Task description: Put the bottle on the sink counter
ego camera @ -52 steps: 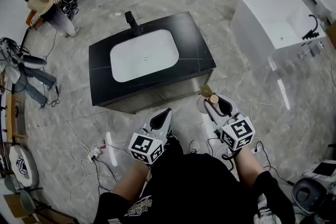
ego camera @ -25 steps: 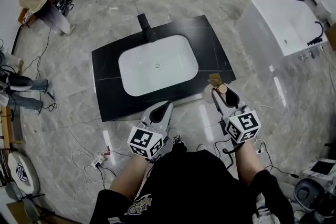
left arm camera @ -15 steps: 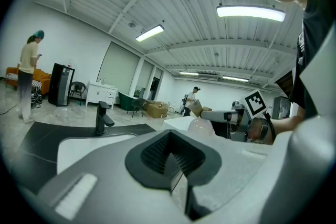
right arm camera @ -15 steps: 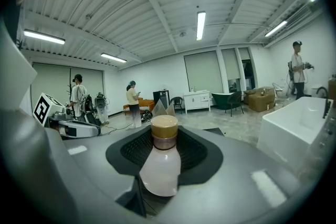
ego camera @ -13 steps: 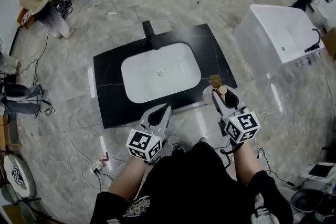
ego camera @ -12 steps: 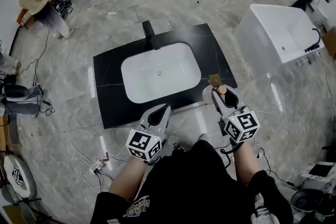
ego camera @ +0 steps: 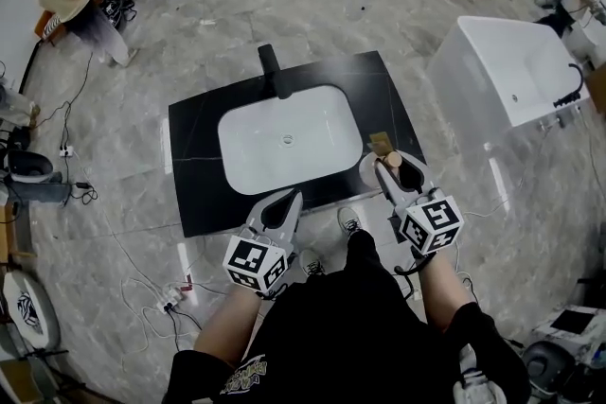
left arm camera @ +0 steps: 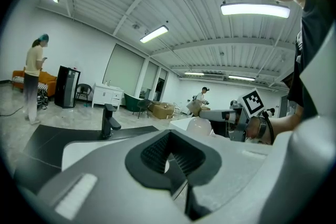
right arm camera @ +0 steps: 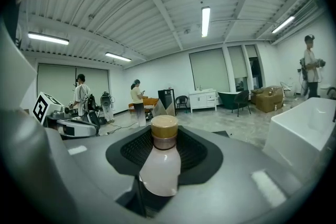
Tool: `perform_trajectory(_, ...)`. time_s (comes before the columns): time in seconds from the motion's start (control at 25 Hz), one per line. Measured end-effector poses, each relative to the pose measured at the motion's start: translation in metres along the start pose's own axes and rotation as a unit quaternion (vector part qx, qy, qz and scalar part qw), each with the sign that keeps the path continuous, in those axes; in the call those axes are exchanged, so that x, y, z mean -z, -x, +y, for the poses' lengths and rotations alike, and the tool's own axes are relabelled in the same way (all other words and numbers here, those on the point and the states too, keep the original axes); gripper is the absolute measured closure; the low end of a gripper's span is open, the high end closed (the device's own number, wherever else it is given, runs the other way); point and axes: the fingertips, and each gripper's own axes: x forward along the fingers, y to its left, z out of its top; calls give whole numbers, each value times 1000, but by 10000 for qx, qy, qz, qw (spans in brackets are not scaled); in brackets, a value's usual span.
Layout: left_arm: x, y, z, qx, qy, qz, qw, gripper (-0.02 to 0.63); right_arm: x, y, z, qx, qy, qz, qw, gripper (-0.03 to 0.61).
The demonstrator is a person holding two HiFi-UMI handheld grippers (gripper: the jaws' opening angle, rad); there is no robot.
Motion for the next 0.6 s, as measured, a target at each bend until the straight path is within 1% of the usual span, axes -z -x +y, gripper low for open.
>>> perform_trajectory(0.2, -7, -20, 2, -183, 10, -41, 9998, 614, -8, -18, -19, -223, 59, 30, 9997, 413)
perform_trajectory(0.6, -18, -61, -1, -438, 34, -70, 9990, 614, -16, -45, -61, -485, 120, 125, 9987, 411)
